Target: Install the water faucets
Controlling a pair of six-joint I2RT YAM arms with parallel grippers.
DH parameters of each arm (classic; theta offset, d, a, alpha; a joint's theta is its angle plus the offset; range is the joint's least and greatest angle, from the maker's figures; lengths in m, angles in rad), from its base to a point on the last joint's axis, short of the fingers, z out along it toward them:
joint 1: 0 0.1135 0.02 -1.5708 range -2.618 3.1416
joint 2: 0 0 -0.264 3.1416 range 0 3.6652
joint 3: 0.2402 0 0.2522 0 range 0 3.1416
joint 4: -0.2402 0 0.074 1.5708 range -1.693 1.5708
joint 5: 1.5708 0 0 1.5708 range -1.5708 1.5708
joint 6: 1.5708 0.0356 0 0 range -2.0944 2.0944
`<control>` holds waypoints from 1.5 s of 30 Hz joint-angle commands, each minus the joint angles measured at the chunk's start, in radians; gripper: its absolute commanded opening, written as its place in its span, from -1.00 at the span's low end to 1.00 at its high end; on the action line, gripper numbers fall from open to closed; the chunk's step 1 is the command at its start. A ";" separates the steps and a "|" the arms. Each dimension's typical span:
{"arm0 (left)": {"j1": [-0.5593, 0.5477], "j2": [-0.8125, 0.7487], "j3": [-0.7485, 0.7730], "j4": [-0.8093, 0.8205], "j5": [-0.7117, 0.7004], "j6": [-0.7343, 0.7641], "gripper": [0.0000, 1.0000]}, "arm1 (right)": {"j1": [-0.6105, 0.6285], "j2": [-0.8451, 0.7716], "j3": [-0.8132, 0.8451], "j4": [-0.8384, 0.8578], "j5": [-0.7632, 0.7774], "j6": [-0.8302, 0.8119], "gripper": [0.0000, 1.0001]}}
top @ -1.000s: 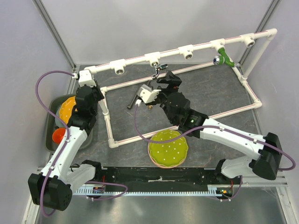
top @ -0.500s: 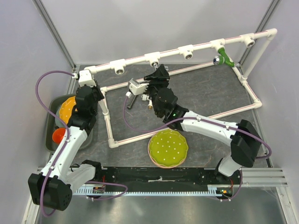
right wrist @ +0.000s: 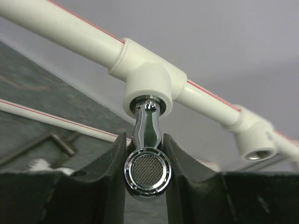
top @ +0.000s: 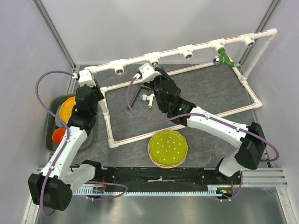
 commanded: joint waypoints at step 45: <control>-0.012 -0.020 0.028 0.020 0.070 -0.126 -0.96 | -0.329 -0.241 -0.665 0.950 -0.543 2.285 0.96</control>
